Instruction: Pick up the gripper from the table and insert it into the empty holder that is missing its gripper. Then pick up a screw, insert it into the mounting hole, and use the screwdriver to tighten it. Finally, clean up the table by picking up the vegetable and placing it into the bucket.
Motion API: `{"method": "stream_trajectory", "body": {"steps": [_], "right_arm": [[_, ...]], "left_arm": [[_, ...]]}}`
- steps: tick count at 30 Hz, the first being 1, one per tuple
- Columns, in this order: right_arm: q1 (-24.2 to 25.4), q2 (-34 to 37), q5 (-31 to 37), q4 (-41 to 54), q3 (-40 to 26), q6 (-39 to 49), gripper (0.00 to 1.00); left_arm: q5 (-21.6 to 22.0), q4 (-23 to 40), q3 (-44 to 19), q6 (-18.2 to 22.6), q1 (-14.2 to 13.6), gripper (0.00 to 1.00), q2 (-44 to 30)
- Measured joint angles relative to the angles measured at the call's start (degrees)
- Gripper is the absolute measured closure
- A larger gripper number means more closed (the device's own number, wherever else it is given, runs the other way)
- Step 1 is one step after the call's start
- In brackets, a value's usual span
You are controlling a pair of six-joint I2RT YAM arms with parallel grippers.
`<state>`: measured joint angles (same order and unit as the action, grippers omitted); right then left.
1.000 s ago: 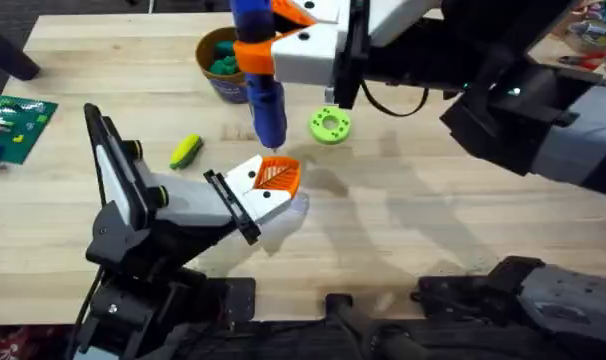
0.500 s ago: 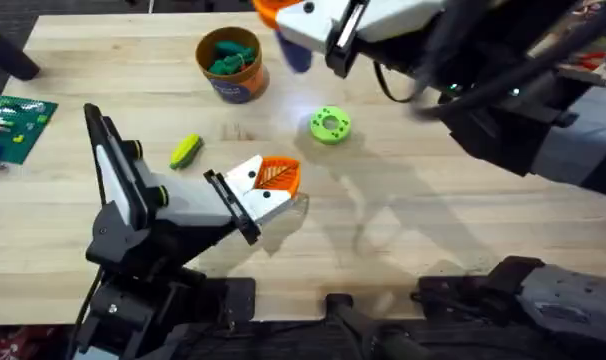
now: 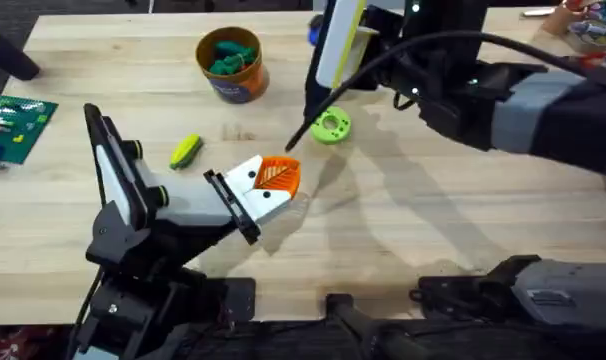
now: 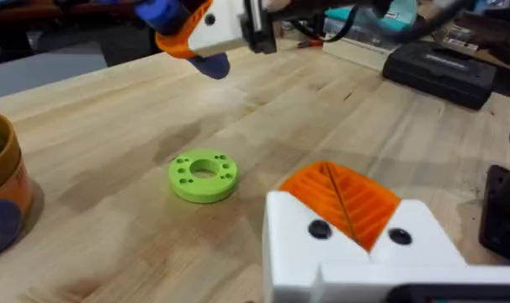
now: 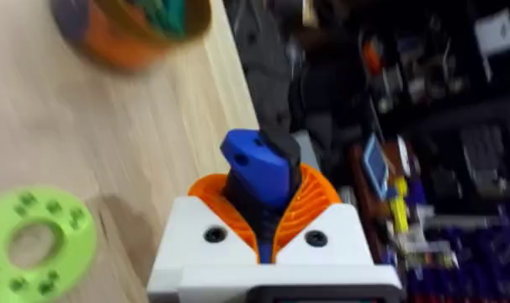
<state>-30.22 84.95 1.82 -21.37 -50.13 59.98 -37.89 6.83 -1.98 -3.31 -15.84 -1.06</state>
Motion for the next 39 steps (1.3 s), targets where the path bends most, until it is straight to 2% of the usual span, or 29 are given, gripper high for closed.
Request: {"method": "stream_trajectory", "body": {"steps": [6,16,22,31,32,37,38,39], "right_arm": [[5.1,5.5,2.7,-0.5,0.0,2.0,0.937],[10.5,17.4,3.8,-1.1,0.0,8.3,0.936],[12.7,18.9,6.2,2.1,-0.2,10.5,0.937],[12.7,18.9,7.2,8.0,-1.6,11.0,0.93],[12.7,18.9,7.3,8.1,-1.6,10.7,0.873],[13.1,18.2,8.3,7.4,-2.2,10.5,0.152],[13.2,18.0,8.5,7.3,-2.5,10.6,0.045],[13.2,17.9,8.5,7.5,-2.7,10.5,0.019]], "left_arm": [[0.0,0.0,0.0,0.0,0.0,0.991,0.0],[0.0,0.0,0.0,0.0,0.0,0.991,0.0],[0.0,0.0,0.0,0.0,0.0,0.991,0.0],[0.0,0.0,0.0,0.0,0.0,0.991,0.0],[0.0,0.0,0.0,0.0,0.0,0.991,0.0],[0.0,0.0,0.0,0.0,0.0,0.991,0.0],[0.0,0.0,0.0,0.0,0.0,0.991,0.0],[0.0,0.0,0.0,0.0,0.0,0.991,0.0]]}}
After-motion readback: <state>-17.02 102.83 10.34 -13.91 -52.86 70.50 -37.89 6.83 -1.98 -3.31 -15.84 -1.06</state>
